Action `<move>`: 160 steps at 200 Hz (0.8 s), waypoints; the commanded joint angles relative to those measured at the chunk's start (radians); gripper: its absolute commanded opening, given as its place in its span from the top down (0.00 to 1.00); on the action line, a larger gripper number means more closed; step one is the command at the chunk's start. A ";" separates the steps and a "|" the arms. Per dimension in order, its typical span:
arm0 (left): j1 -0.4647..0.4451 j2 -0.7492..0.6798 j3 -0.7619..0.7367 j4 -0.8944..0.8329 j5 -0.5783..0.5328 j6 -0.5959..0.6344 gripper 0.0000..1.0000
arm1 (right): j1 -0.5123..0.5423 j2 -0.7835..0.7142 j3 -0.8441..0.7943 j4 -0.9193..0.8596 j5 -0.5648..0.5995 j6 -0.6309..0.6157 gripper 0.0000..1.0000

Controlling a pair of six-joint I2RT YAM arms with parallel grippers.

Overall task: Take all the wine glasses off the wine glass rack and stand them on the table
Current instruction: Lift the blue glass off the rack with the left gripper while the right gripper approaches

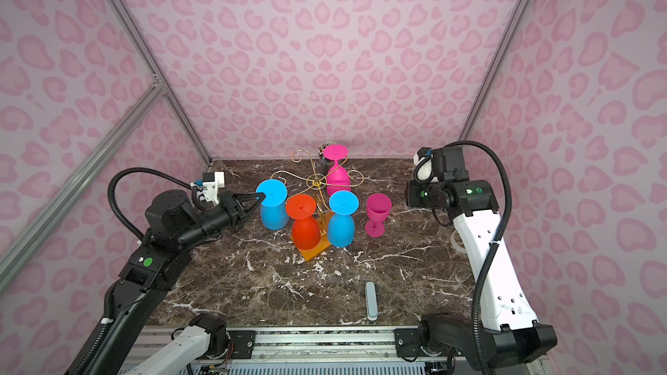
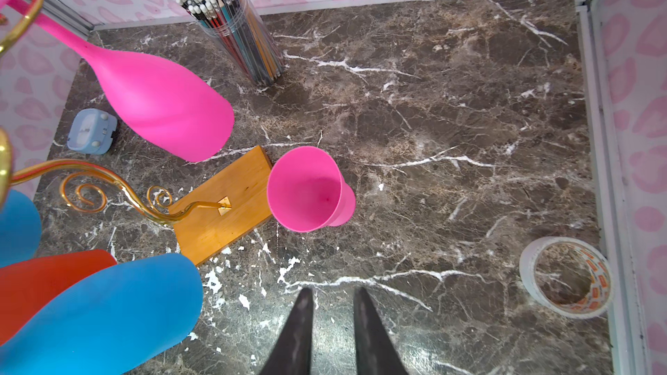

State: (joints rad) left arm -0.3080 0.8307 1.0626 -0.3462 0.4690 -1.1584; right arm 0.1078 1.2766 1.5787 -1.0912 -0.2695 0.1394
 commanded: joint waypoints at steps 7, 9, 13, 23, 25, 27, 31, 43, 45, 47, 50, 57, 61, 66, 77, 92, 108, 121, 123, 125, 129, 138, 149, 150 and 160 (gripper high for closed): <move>0.008 -0.028 0.034 -0.031 -0.068 0.075 0.97 | -0.003 0.001 0.025 -0.010 -0.071 -0.006 0.77; 0.009 -0.030 0.039 -0.035 -0.073 0.084 0.96 | -0.004 0.001 0.027 -0.010 -0.077 -0.005 0.77; 0.009 -0.034 0.051 -0.044 -0.084 0.104 0.97 | -0.006 0.003 0.035 -0.010 -0.089 -0.004 0.77; 0.009 -0.038 0.093 -0.069 -0.113 0.172 0.96 | -0.010 0.008 0.056 -0.012 -0.124 0.000 0.77; 0.009 -0.038 0.104 -0.077 -0.118 0.188 0.96 | -0.011 0.010 0.063 -0.011 -0.133 0.002 0.77; 0.010 -0.037 0.114 -0.083 -0.123 0.208 0.96 | -0.012 0.011 0.069 -0.012 -0.141 0.002 0.77; 0.008 -0.034 0.138 -0.099 -0.133 0.244 0.96 | -0.014 0.014 0.078 -0.010 -0.157 0.005 0.77; 0.008 -0.017 0.216 -0.146 -0.153 0.359 0.96 | -0.016 0.025 0.116 -0.003 -0.210 0.018 0.77; 0.008 -0.014 0.228 -0.152 -0.153 0.379 0.96 | -0.015 0.026 0.124 -0.001 -0.220 0.022 0.77; 0.008 -0.009 0.239 -0.154 -0.153 0.404 0.96 | -0.016 0.029 0.129 0.001 -0.228 0.026 0.77; 0.009 -0.003 0.255 -0.157 -0.150 0.438 0.96 | -0.015 0.033 0.140 0.004 -0.243 0.031 0.77; 0.008 0.007 0.277 -0.159 -0.148 0.501 0.96 | -0.016 0.038 0.165 0.012 -0.275 0.042 0.77; 0.008 0.013 0.301 -0.153 -0.147 0.531 0.96 | -0.016 0.041 0.177 0.020 -0.294 0.050 0.77; 0.009 0.021 0.316 -0.139 -0.137 0.569 0.97 | -0.016 0.044 0.193 0.028 -0.316 0.062 0.77; 0.008 0.041 0.338 -0.105 -0.111 0.632 0.97 | -0.014 0.049 0.225 0.052 -0.363 0.087 0.78; 0.003 0.090 0.389 -0.081 -0.068 0.703 0.97 | -0.012 0.053 0.264 0.086 -0.425 0.124 0.78; -0.027 0.158 0.459 -0.071 -0.033 0.774 0.97 | -0.011 0.056 0.302 0.124 -0.486 0.164 0.78; -0.081 0.208 0.508 -0.047 -0.032 0.847 0.97 | -0.011 0.055 0.324 0.159 -0.532 0.198 0.78; -0.092 0.216 0.513 -0.044 -0.034 0.862 0.96 | -0.010 0.054 0.326 0.165 -0.538 0.205 0.78; -0.103 0.223 0.520 -0.037 -0.035 0.874 0.97 | -0.010 0.054 0.327 0.172 -0.545 0.212 0.78; -0.125 0.237 0.531 -0.027 -0.037 0.903 0.97 | -0.010 0.053 0.329 0.186 -0.562 0.225 0.78; -0.179 0.272 0.559 -0.010 -0.045 0.971 0.96 | -0.011 0.052 0.333 0.214 -0.597 0.252 0.77; -0.241 0.315 0.596 -0.008 -0.048 1.048 0.96 | -0.011 0.053 0.340 0.243 -0.630 0.281 0.77; -0.247 0.320 0.600 -0.007 -0.048 1.057 0.96 | -0.011 0.053 0.341 0.245 -0.633 0.282 0.77; -0.291 0.356 0.628 -0.007 -0.051 1.116 0.96 | -0.011 0.053 0.348 0.258 -0.646 0.301 0.77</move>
State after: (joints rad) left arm -0.5205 1.1286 1.6299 -0.4252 0.4076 -0.2680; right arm 0.0963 1.3285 1.9133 -0.9279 -0.8089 0.3569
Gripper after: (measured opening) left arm 0.061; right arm 0.225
